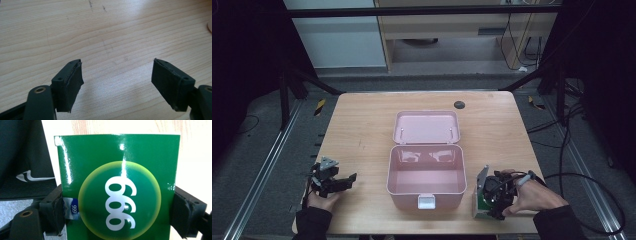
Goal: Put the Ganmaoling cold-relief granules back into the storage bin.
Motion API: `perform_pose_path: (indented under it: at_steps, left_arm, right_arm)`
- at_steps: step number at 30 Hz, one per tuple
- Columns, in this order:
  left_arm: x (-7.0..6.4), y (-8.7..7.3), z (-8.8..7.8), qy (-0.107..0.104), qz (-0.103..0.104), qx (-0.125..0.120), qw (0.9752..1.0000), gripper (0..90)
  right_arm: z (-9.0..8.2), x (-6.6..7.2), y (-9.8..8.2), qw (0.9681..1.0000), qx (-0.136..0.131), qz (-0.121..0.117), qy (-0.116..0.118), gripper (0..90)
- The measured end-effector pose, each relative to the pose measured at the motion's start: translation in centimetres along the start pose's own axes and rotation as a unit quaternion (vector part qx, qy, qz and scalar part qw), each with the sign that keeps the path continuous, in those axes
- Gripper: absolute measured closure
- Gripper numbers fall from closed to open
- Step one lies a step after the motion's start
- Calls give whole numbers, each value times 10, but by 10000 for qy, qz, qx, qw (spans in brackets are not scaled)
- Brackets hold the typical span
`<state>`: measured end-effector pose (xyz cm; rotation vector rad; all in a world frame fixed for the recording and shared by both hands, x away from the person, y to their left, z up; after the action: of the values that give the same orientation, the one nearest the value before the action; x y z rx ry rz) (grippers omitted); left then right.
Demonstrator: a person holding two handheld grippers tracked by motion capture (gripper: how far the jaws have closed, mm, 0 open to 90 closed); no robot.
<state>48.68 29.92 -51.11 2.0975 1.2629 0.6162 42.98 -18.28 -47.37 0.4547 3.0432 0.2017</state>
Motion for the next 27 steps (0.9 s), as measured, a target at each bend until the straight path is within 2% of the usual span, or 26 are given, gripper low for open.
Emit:
perform_pose_path:
  at_steps: [4, 10, 20, 27]
  left_arm:
    - [0, 0, 0, 0, 9, -2, 10000, 239]
    - [-1, 0, 0, -5, 12, 0, 10000, 239]
    - [-1, 0, 0, -5, 18, 9, 10000, 239]
    - [-1, 0, 0, -10, 12, 12, 10000, 239]
  right_arm:
    - [-6, 0, -1, 10000, -30, 24, 4, 164]
    - [-26, -3, -1, 9998, -184, 70, -70, 164]
    - [-53, -6, 2, 9995, -252, 105, -169, 164]
    - [-65, -8, 7, 9994, -268, 132, -187, 164]
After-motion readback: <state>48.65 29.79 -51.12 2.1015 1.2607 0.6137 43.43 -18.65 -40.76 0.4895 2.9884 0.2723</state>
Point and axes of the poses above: each handheld gripper's, and its own axes: z roughly forward along the jaws, y roughly out of its top, x roughly to its left, the point moved 5 cm from there along z, roughly forward along the jaws, and after that the axes turned 7 degrees about z, right-handed, at the moved point
